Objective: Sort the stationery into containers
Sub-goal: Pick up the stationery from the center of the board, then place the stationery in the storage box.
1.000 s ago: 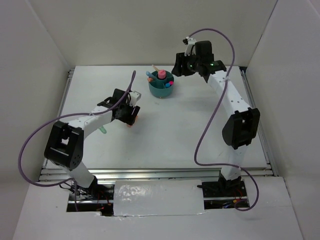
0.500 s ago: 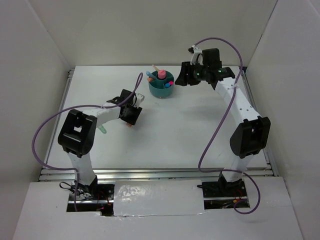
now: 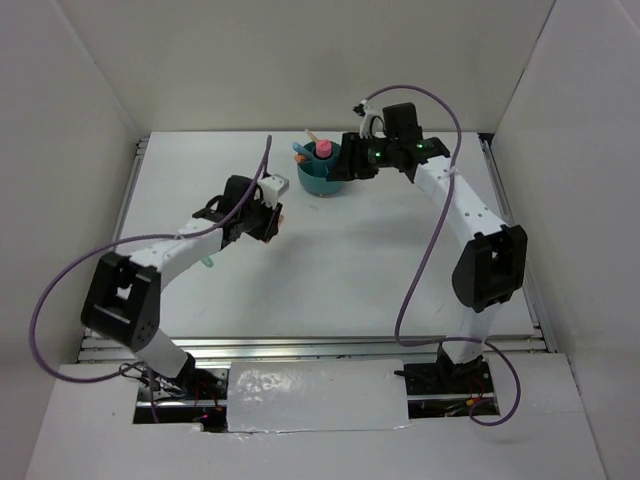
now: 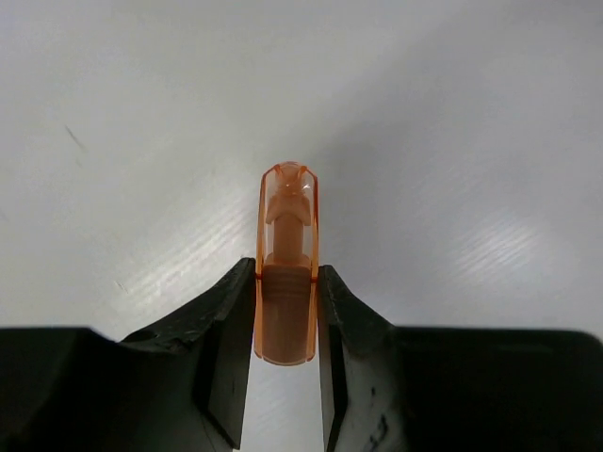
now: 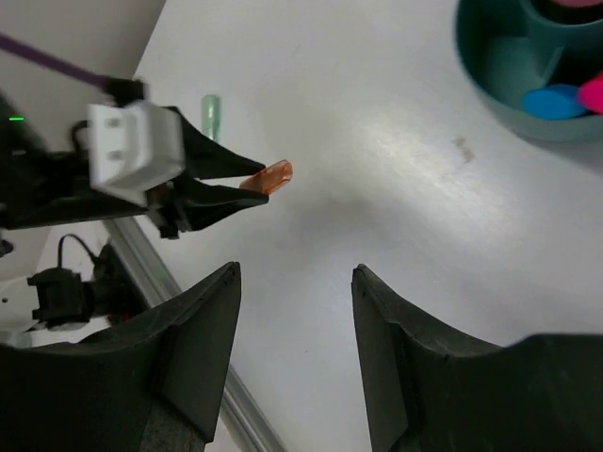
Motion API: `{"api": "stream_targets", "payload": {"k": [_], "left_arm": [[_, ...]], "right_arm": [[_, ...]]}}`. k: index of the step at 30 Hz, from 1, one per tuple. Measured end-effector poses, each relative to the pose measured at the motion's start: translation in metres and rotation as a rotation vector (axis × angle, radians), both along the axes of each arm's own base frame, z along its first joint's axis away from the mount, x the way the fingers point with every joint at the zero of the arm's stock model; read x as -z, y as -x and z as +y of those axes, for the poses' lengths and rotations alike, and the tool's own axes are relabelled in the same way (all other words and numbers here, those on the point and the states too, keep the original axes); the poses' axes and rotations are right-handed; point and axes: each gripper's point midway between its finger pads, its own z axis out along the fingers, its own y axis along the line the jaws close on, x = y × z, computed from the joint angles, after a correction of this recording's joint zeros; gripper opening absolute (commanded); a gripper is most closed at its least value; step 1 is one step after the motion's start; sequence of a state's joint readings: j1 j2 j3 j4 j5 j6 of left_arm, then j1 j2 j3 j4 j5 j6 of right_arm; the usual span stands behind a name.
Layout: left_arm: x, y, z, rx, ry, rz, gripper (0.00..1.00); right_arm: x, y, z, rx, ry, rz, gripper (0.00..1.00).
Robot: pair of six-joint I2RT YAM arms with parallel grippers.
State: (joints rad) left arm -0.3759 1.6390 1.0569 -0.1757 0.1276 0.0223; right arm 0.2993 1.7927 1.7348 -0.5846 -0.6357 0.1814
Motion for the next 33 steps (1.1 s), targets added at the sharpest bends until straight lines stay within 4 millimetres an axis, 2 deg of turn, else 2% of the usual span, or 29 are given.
{"api": "stream_targets", "payload": {"k": [4,5,6,8,11,14,15,16,17,18,19,20,21,22,25,27,29,33], "left_arm": [[-0.089,-0.001,-0.034,0.089,0.134,-0.256,0.20],[-0.104,0.000,-0.042,0.110,0.156,-0.299,0.20],[-0.117,0.003,-0.050,0.131,0.176,-0.331,0.20],[-0.131,0.009,-0.063,0.170,0.203,-0.364,0.20],[-0.131,0.014,-0.071,0.194,0.208,-0.362,0.20],[-0.130,0.016,-0.072,0.199,0.205,-0.355,0.20],[-0.130,0.016,-0.072,0.199,0.204,-0.355,0.20],[-0.130,0.016,-0.072,0.199,0.204,-0.355,0.19],[-0.130,0.016,-0.072,0.199,0.204,-0.355,0.20],[-0.130,0.016,-0.072,0.199,0.204,-0.356,0.20],[-0.130,0.016,-0.072,0.199,0.203,-0.355,0.23],[-0.130,0.016,-0.072,0.198,0.202,-0.357,0.30],[-0.130,0.016,-0.072,0.199,0.201,-0.360,0.38],[-0.131,0.015,-0.071,0.196,0.199,-0.362,0.59],[-0.129,0.012,-0.066,0.169,0.178,-0.367,0.99],[-0.126,0.010,-0.059,0.113,0.166,-0.349,0.99],[-0.121,0.004,-0.044,0.044,0.158,-0.321,0.99],[-0.110,-0.013,0.009,-0.137,0.132,-0.269,0.99]], "right_arm": [[0.017,0.019,0.039,-0.107,-0.037,0.074,0.62],[0.022,0.024,0.048,-0.133,-0.044,0.097,0.63],[0.027,0.029,0.056,-0.154,-0.047,0.117,0.72],[0.036,0.038,0.070,-0.191,-0.060,0.164,0.74],[0.043,0.050,0.084,-0.240,-0.080,0.208,0.75],[0.042,0.053,0.088,-0.260,-0.098,0.223,0.64],[0.040,0.054,0.089,-0.268,-0.106,0.225,0.48],[0.038,0.055,0.090,-0.275,-0.114,0.223,0.41],[0.036,0.055,0.091,-0.282,-0.122,0.221,0.29],[0.035,0.056,0.091,-0.287,-0.126,0.218,0.23],[0.035,0.055,0.091,-0.284,-0.127,0.218,0.16],[0.034,0.055,0.091,-0.284,-0.130,0.220,0.07],[0.034,0.054,0.091,-0.281,-0.131,0.222,0.03],[0.034,0.054,0.090,-0.277,-0.133,0.226,0.00],[0.033,0.052,0.088,-0.276,-0.137,0.225,0.00],[0.033,0.047,0.085,-0.256,-0.126,0.211,0.00],[0.031,0.030,0.077,-0.201,-0.095,0.168,0.00],[0.009,-0.035,0.045,-0.008,-0.014,-0.021,0.00]]}}
